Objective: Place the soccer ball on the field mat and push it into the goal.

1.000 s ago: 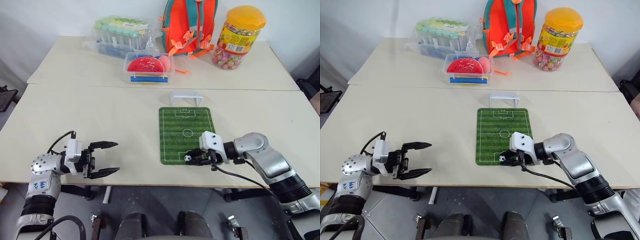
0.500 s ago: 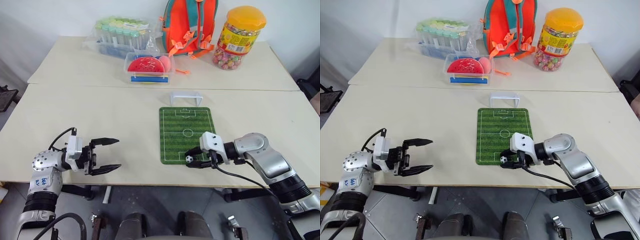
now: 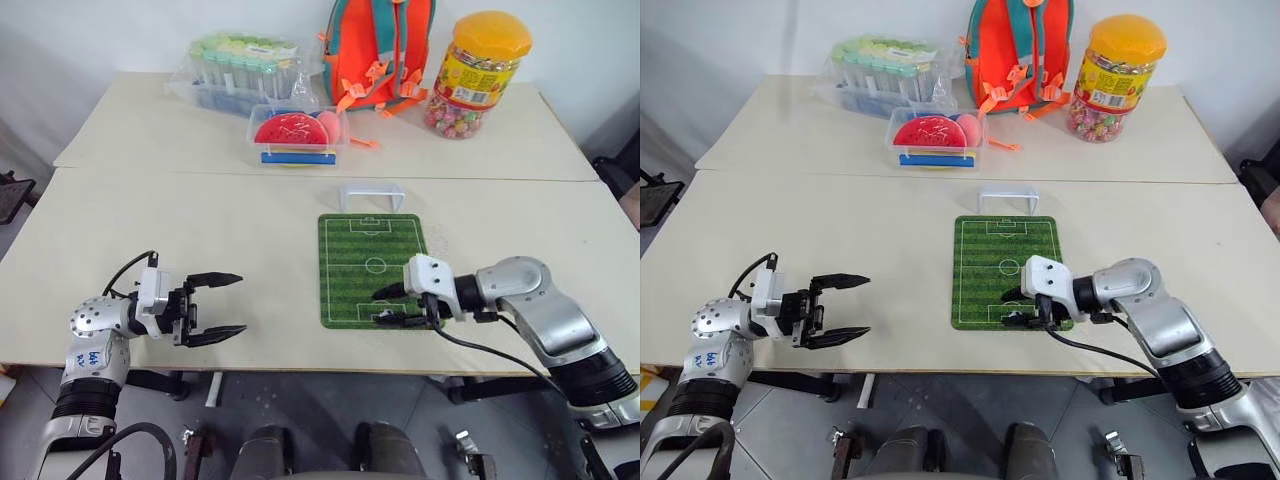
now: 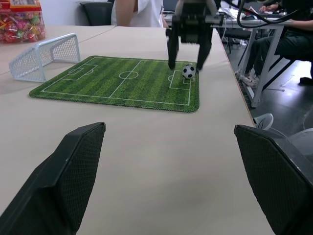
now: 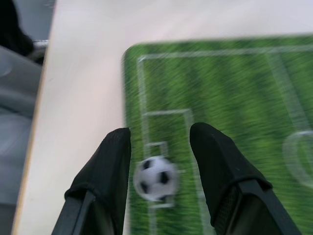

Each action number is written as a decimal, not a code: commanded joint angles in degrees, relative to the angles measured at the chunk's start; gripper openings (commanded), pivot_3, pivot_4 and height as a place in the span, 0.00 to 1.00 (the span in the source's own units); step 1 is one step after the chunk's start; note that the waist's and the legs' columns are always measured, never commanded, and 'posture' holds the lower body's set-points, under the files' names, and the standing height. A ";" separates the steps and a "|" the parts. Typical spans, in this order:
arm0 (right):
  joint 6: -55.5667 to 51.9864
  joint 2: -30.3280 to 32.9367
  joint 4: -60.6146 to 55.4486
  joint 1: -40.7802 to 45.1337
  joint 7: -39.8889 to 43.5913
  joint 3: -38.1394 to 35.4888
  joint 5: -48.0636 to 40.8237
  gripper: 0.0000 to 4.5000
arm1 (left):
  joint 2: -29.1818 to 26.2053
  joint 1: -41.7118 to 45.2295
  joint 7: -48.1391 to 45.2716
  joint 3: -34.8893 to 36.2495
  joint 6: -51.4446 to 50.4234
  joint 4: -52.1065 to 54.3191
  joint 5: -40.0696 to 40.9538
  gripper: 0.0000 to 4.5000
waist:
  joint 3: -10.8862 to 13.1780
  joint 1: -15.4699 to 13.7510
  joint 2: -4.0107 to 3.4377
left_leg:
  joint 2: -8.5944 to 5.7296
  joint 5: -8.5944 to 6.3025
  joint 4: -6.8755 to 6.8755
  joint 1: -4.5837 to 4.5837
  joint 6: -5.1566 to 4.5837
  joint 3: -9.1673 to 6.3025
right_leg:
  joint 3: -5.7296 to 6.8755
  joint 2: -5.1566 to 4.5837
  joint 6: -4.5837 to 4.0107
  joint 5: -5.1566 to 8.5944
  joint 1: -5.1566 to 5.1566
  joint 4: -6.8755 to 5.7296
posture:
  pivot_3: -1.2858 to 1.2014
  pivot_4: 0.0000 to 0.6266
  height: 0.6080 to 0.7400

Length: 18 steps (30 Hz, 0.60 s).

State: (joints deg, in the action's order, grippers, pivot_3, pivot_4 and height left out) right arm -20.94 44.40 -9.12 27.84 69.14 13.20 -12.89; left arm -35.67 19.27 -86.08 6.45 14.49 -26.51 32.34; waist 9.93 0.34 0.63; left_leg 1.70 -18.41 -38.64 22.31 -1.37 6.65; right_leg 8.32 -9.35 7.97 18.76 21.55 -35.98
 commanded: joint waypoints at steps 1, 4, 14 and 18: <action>-3.67 1.65 -6.71 1.42 -2.00 -4.16 -1.98 0.47 | 0.25 0.83 -5.82 -0.13 0.17 -0.03 0.54 1.00 | 0.00 -0.05 0.00 | 0.01 0.00 0.00 0.00 0.00 0.00 | 0.00 0.00 0.00 0.00 0.00 0.00 | 0.52 0.24 1.00; -7.13 3.99 -15.16 -3.95 -1.42 -7.28 -6.04 0.34 | 0.11 1.10 -6.38 -0.59 -0.15 0.10 1.01 1.00 | 0.00 -0.23 0.00 | 0.01 -0.01 0.03 0.01 0.00 -0.04 | 0.01 0.00 0.00 0.00 0.00 0.01 | 0.52 0.24 1.00; -2.59 6.32 -17.29 -14.18 -0.68 -3.96 -3.92 0.02 | -0.89 2.68 -6.42 -1.27 -0.50 -1.20 1.58 1.00 | 0.00 0.06 0.01 | -0.05 -0.10 -0.24 0.12 0.00 -0.20 | 0.21 0.01 0.00 0.00 -0.09 0.03 | 0.52 0.24 1.00; 0.33 3.96 -11.51 -11.70 -0.78 -1.54 -2.15 0.02 | -1.28 3.21 -6.42 -1.32 -0.39 -1.73 1.62 1.00 | 0.00 0.09 0.00 | -0.04 -0.12 -0.24 0.09 0.03 -0.19 | 0.21 0.04 0.00 0.00 -0.08 0.00 | 0.52 0.24 1.00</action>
State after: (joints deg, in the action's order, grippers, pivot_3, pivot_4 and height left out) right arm -22.50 48.83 -21.67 15.20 68.32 11.35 -15.53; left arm -36.29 22.20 -86.08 5.02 13.80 -28.00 32.92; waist 9.93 0.43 0.63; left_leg 1.66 -18.53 -38.88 22.41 -1.34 6.45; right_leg 8.53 -9.31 7.97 18.76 21.47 -35.98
